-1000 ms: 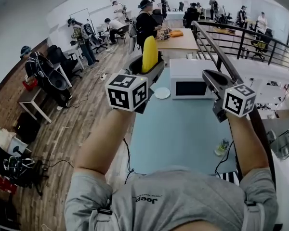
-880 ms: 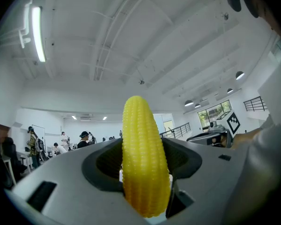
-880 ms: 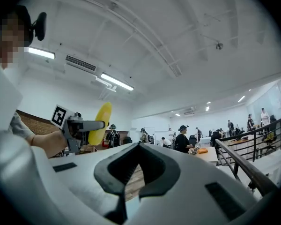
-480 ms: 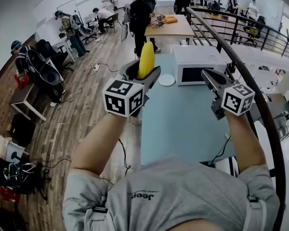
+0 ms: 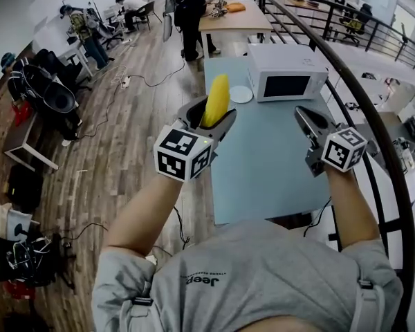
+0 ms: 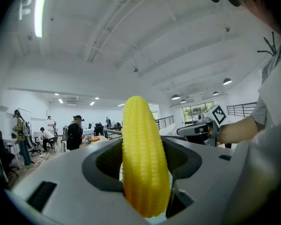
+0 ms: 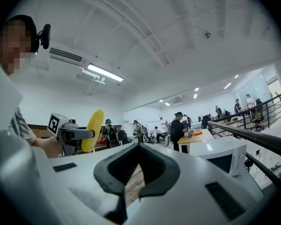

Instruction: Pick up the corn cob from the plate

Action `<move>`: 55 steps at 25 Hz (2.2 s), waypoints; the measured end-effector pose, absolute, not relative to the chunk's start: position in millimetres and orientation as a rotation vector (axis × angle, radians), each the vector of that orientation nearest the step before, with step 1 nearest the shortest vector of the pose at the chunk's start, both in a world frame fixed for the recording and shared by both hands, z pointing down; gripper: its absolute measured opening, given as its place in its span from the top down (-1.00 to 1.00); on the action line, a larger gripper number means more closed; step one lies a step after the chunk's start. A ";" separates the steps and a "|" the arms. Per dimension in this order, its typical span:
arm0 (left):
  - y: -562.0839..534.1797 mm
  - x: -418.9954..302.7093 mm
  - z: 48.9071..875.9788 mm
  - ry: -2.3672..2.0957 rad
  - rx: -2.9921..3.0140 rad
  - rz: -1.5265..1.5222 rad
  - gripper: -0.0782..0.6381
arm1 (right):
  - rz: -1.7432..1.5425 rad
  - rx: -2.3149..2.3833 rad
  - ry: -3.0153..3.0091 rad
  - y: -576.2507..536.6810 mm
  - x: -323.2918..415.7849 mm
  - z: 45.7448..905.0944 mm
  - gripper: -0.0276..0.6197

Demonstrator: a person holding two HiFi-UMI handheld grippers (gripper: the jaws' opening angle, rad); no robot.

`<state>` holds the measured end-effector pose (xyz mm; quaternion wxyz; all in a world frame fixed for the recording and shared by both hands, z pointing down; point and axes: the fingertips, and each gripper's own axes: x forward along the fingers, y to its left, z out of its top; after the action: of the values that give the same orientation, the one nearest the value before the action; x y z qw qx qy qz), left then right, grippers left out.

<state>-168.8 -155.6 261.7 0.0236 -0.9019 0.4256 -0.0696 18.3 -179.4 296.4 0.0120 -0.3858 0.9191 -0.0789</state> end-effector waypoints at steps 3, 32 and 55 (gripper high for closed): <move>-150.3 -157.2 283.8 1.315 -2.808 -0.257 0.04 | -0.289 -1.195 2.888 -174.2 25.8 315.9 0.87; -136.9 -89.3 589.9 1.653 -3.025 -0.941 0.04 | -0.679 -1.142 3.141 -155.9 82.8 516.6 0.87; -99.2 -61.9 673.3 1.588 -3.130 -1.165 0.04 | -0.882 -1.147 3.184 -141.5 81.8 594.1 0.87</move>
<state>-61.9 -99.2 673.3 -0.2750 -0.8137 0.4129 -0.3029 81.8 -141.5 594.1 -0.1771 -0.3227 0.8960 -0.2482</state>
